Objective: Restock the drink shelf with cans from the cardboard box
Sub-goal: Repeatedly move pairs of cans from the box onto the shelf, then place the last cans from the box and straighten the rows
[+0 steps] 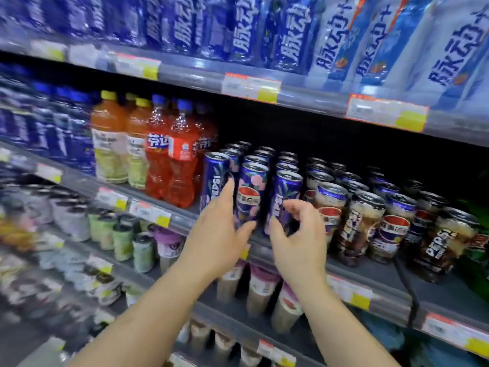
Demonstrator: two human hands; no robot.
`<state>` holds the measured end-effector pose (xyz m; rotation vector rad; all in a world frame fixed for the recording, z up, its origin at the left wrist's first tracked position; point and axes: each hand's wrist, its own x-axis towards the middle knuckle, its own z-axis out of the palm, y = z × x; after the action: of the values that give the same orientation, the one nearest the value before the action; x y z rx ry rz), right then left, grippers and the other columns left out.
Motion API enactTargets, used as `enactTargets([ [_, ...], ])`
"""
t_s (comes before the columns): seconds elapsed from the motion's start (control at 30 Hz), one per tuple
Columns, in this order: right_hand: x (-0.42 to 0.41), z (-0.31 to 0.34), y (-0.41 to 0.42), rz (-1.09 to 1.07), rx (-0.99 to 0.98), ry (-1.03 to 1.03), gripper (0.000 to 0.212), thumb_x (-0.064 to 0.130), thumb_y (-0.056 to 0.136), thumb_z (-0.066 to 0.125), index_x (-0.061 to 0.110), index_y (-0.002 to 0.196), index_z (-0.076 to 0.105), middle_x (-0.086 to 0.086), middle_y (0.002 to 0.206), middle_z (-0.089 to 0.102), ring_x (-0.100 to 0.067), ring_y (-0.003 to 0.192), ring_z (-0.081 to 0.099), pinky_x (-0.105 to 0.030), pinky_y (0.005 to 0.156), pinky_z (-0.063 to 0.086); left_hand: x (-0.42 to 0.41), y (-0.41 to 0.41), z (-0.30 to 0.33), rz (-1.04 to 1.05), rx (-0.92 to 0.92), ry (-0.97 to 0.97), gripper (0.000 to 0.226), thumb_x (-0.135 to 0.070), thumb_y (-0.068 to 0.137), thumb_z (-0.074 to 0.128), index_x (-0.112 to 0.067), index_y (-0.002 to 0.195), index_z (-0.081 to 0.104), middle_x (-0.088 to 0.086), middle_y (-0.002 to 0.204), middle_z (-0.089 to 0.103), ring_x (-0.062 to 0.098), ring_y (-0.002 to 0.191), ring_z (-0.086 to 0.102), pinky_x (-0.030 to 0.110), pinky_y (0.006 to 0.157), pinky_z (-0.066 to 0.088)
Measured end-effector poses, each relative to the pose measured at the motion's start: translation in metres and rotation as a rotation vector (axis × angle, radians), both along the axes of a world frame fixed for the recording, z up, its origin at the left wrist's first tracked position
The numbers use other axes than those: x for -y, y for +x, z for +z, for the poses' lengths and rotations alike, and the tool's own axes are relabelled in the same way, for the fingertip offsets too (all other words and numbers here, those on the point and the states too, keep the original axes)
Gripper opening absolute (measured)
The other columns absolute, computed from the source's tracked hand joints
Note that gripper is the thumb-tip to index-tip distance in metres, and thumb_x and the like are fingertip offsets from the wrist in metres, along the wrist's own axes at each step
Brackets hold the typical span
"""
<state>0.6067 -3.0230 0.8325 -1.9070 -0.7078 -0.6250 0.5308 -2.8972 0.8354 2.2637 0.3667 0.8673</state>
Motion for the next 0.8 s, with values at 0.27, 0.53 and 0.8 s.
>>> enactTargets([
  [0.27,-0.252,-0.041,-0.133,0.453,-0.048,-0.463,0.051,0.035,0.093,0.057,0.020,0.140,0.044,-0.001,0.139,0.048,-0.022,0.133,0.039,-0.034,0.110,0.028,-0.218,-0.184,-0.040,0.506,-0.278,0.165,0.076,-0.048,0.091,0.053,-0.016,0.151,0.017,0.006,0.149,0.036,0.025,0.136,0.033,0.037,0.107,0.034],
  [0.53,-0.489,-0.072,-0.328,0.763,-0.029,-0.607,0.057,0.042,0.089,0.053,0.018,0.140,0.045,-0.006,0.141,0.049,-0.029,0.134,0.041,-0.038,0.110,0.032,-0.406,-0.394,-0.073,0.850,-0.613,0.209,0.072,-0.054,0.086,0.053,-0.017,0.145,0.032,0.011,0.148,0.035,0.032,0.137,0.030,0.046,0.111,0.031],
  [0.8,-0.665,-0.093,-0.415,0.913,0.047,-0.685,0.060,0.048,0.090,0.053,0.025,0.144,0.039,0.001,0.147,0.045,-0.023,0.137,0.037,-0.042,0.113,0.033,-0.555,-0.482,-0.102,1.009,-0.695,0.079,0.074,-0.053,0.090,0.049,-0.021,0.150,0.020,0.010,0.159,0.018,0.030,0.146,0.012,0.047,0.118,0.016],
])
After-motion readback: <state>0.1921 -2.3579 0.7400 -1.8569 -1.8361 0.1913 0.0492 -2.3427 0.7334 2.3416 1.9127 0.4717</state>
